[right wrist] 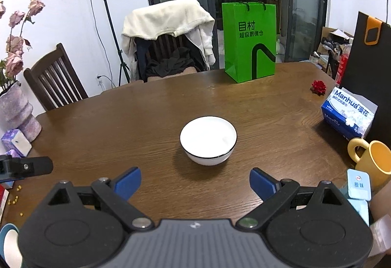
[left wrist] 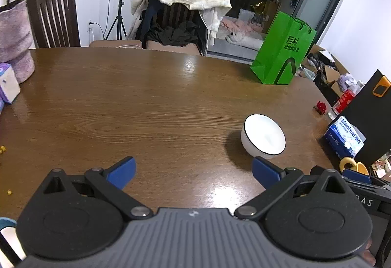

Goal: Organize plates and bowls
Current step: 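Withdraw both grippers and move toward the remaining white bowl, then close both grippers together on the rim of the white bowl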

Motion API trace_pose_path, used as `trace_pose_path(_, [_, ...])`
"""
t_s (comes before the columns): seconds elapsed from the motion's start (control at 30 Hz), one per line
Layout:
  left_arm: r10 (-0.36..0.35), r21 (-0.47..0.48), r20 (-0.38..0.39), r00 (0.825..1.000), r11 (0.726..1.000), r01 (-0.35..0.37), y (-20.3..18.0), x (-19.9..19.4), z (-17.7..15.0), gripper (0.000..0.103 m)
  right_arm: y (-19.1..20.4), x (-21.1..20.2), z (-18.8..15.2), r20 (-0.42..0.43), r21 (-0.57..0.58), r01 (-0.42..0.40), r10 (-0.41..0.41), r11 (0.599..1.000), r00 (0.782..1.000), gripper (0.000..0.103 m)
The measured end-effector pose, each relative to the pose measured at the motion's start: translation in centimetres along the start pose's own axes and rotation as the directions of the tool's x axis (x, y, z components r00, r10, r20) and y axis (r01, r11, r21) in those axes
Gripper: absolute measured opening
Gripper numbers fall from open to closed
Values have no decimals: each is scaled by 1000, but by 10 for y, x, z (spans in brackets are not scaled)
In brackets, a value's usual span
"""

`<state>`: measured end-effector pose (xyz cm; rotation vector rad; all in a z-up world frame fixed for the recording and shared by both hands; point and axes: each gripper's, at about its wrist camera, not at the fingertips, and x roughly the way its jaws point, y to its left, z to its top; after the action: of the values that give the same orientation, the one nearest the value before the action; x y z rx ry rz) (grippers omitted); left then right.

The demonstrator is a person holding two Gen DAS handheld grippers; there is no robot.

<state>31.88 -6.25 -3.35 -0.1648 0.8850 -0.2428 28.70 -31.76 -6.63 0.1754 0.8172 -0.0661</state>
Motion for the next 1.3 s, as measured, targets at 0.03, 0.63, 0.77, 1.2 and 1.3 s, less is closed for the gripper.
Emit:
trace_pose_path(0.03, [1, 0, -6, 1000, 1000, -1, -3, 6, 2, 103, -3, 4, 2, -2, 1, 0, 0, 1000, 1000, 96])
trace_pose_path(0.63, [26, 34, -109, 994, 999, -23, -69, 117, 34, 103, -65, 101, 39, -83, 67, -12, 18, 998, 996, 96])
trace_pose_path(0.77, [36, 39, -126, 991, 999, -31, -81, 142, 40, 103, -75, 120, 48, -98, 88, -1, 10, 996, 995, 96])
trace_pose_path(1.2, [94, 52, -176, 980, 995, -86, -98, 214, 60, 103, -85, 181, 59, -181, 123, 59, -36, 991, 983, 85])
trace_pose_path(1.3, [101, 56, -190, 977, 994, -92, -99, 228, 61, 101, -86, 192, 59, -200, 124, 49, -23, 991, 980, 85])
